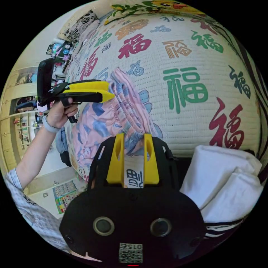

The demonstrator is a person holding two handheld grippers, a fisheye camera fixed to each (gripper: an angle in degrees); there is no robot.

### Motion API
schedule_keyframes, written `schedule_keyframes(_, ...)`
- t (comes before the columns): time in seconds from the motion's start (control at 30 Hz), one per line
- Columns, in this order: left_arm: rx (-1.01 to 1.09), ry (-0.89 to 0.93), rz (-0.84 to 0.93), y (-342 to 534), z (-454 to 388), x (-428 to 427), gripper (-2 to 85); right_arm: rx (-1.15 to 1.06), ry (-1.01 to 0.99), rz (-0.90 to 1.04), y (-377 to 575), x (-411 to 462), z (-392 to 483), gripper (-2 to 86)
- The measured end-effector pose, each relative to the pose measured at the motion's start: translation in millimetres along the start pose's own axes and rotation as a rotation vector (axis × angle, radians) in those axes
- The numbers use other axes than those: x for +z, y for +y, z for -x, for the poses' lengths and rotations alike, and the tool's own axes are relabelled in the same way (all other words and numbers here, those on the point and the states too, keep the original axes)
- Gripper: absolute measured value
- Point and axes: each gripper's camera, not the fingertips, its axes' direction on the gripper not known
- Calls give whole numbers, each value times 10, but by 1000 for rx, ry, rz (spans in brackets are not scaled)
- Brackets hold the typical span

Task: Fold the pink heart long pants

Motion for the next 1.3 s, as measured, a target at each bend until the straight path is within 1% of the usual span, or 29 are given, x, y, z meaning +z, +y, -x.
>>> schedule_keyframes(0.03, 4, 3, 44, -105, 7, 29, 111, 19, -10, -14, -11, -30, -94, 98)
schedule_keyframes(0.13, 28, -35, 73, -286, 0, -90, 85, 1, -14, -34, -25, -126, -268, 73)
schedule_keyframes(0.23, 108, -29, 61, -426, -95, -326, 64, -19, -44, -79, -17, -260, -422, 58)
schedule_keyframes(0.37, 188, -84, 12, -613, -215, -618, 62, -37, 0, -143, -67, -413, -565, 55)
schedule_keyframes(0.43, 211, -154, 60, -714, -198, -613, 70, -33, 33, -122, -132, -376, -644, 57)
schedule_keyframes(0.5, 181, -195, 97, -720, -115, -568, 79, -24, 51, -96, -180, -309, -733, 63)
schedule_keyframes(0.57, 113, -154, 72, -662, -27, -670, 86, -19, 48, -84, -160, -317, -816, 74)
schedule_keyframes(0.6, 93, -135, 16, -570, 3, -827, 88, -18, 51, -87, -137, -334, -828, 77)
schedule_keyframes(0.63, 76, -135, -41, -432, 30, -1014, 90, -26, 48, -88, -80, -366, -836, 81)
schedule_keyframes(0.73, 19, -180, -95, -8, 166, -1388, 96, -71, 38, -87, 78, -369, -769, 83)
schedule_keyframes(0.77, -7, -186, -93, 72, 212, -1425, 97, -86, 28, -82, 113, -312, -733, 83)
schedule_keyframes(0.83, -85, -127, -39, 289, 399, -1421, 103, -73, -13, -73, 116, -161, -723, 83)
schedule_keyframes(0.9, -117, -88, 13, 362, 498, -1351, 100, -12, -66, -56, 55, 37, -778, 84)
schedule_keyframes(0.93, -114, -83, 19, 396, 531, -1322, 95, 41, -135, -73, -2, 152, -841, 84)
schedule_keyframes(0.97, -109, -92, 24, 408, 544, -1309, 92, 100, -203, -109, -51, 257, -919, 67)
schedule_keyframes(1.0, -94, -133, 47, 429, 568, -1285, 82, 131, -223, -117, -75, 315, -961, 59)
schedule_keyframes(1.07, -65, -215, 83, 472, 607, -1263, 66, 175, -175, -103, -130, 493, -1064, 18)
schedule_keyframes(1.13, -14, -259, 86, 571, 651, -1308, 47, 179, -149, -95, -132, 577, -1122, 10)
schedule_keyframes(1.23, -12, -267, 64, 753, 720, -1425, 52, 195, -126, -81, -135, 682, -1210, 9)
schedule_keyframes(1.3, -24, -262, 44, 906, 756, -1572, 65, 193, -157, -93, -145, 722, -1229, 15)
